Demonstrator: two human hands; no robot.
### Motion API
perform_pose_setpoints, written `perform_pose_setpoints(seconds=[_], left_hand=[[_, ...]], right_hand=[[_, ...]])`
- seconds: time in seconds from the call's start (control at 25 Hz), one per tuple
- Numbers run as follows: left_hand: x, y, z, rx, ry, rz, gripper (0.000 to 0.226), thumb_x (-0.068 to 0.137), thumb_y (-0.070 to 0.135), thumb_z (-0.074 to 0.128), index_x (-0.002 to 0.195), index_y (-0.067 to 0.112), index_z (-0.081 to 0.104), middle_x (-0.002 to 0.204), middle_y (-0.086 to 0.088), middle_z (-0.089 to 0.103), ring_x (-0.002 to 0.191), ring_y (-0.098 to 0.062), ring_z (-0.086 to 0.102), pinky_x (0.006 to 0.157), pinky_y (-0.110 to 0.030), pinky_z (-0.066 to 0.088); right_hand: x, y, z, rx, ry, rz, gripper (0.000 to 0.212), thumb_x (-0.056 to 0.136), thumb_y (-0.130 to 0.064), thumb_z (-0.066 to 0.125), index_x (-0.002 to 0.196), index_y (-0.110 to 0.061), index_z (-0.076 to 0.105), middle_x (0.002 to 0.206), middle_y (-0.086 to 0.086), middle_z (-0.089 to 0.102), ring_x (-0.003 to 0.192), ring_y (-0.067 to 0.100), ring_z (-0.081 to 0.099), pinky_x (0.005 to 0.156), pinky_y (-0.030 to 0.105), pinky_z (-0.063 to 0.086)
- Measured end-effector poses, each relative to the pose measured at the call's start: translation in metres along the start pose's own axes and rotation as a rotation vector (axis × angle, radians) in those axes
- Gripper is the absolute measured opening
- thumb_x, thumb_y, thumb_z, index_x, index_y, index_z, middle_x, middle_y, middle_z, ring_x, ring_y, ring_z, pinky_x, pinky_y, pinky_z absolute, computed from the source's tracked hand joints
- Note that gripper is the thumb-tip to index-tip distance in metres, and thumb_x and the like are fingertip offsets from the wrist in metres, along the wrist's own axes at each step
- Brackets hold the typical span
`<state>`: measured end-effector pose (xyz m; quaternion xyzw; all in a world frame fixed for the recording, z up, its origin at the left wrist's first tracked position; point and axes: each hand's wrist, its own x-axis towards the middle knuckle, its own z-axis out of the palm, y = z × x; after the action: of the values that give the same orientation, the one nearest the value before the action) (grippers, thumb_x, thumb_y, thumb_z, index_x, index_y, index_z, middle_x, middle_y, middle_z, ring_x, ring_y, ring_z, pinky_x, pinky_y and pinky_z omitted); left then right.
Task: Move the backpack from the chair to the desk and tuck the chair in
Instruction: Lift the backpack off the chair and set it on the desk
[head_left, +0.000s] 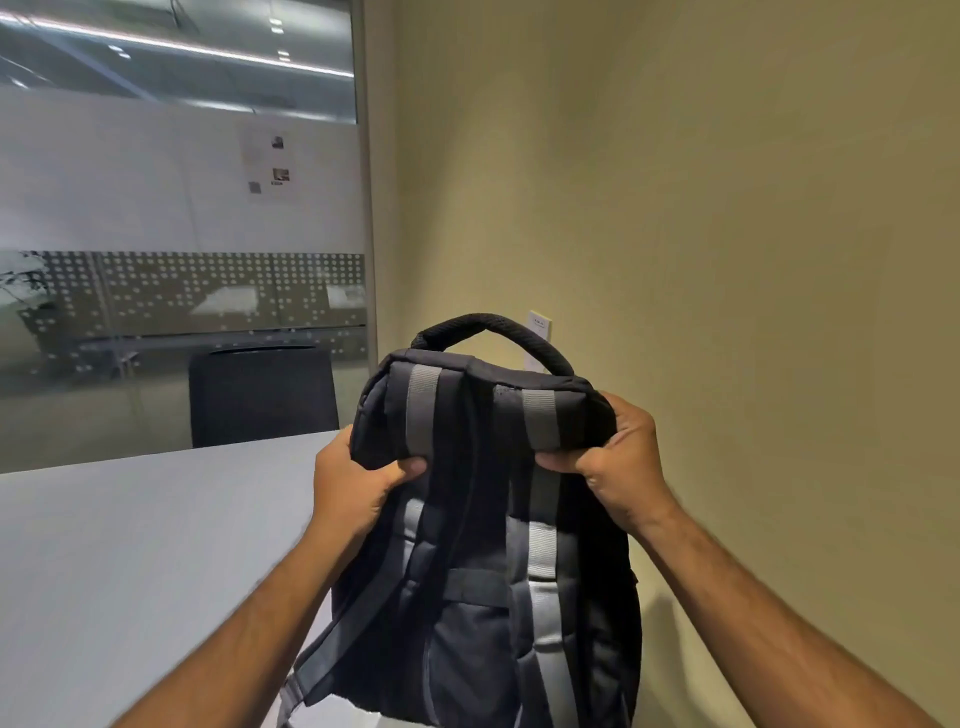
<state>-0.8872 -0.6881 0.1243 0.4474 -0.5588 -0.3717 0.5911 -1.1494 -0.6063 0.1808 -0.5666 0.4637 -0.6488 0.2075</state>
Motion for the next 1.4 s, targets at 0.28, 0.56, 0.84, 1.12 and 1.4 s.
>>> perform_pose_setpoints(seconds=[0.28, 0.56, 0.84, 1.12, 1.4], left_hand=[[0.159, -0.036, 0.036, 0.137, -0.126, 0.032, 0.052, 0.058, 0.013, 0.098, 0.103, 0.019, 0.073, 0.100, 0.001, 0.078, 0.094, -0.021, 0.072, 0.081, -0.041, 0.060], [0.274, -0.065, 0.089, 0.313, -0.270, 0.041, 0.062, 0.057, 0.005, 0.097, 0.109, 0.012, 0.065, 0.110, -0.009, 0.073, 0.101, -0.030, 0.067, 0.090, -0.051, 0.058], [0.323, -0.108, 0.138, 0.373, -0.359, 0.071, 0.053, 0.056, -0.007, 0.091, 0.084, 0.024, 0.059, 0.083, 0.007, 0.065, 0.077, -0.016, 0.061, 0.076, -0.043, 0.058], [0.338, -0.149, 0.164, 0.375, -0.482, 0.003, 0.060, 0.059, -0.005, 0.093, 0.105, 0.013, 0.060, 0.104, -0.008, 0.067, 0.100, -0.033, 0.063, 0.086, -0.047, 0.059], [0.323, -0.167, 0.169, 0.378, -0.608, -0.050, 0.072, 0.075, 0.002, 0.087, 0.135, 0.014, 0.050, 0.138, -0.012, 0.060, 0.130, -0.034, 0.053, 0.109, -0.048, 0.042]], right_hand=[[0.089, 0.074, 0.045, 0.002, 0.072, 0.042, 0.057, 0.059, 0.028, 0.083, 0.088, -0.021, 0.074, 0.080, -0.016, 0.080, 0.075, 0.001, 0.074, 0.068, 0.017, 0.058], [0.124, 0.144, 0.099, -0.203, 0.282, 0.120, 0.037, 0.065, 0.008, 0.092, 0.089, -0.009, 0.070, 0.088, 0.009, 0.076, 0.085, 0.030, 0.072, 0.077, 0.045, 0.062], [0.126, 0.192, 0.135, -0.346, 0.372, 0.129, 0.034, 0.069, -0.002, 0.095, 0.089, -0.016, 0.070, 0.080, -0.026, 0.068, 0.074, -0.004, 0.067, 0.066, 0.018, 0.060], [0.128, 0.215, 0.139, -0.427, 0.418, 0.198, 0.037, 0.073, -0.003, 0.093, 0.087, -0.023, 0.066, 0.082, -0.003, 0.074, 0.075, 0.010, 0.069, 0.064, 0.021, 0.060], [0.125, 0.232, 0.121, -0.393, 0.482, 0.333, 0.038, 0.067, -0.003, 0.095, 0.084, -0.018, 0.065, 0.074, -0.008, 0.072, 0.067, 0.004, 0.067, 0.053, 0.009, 0.050]])
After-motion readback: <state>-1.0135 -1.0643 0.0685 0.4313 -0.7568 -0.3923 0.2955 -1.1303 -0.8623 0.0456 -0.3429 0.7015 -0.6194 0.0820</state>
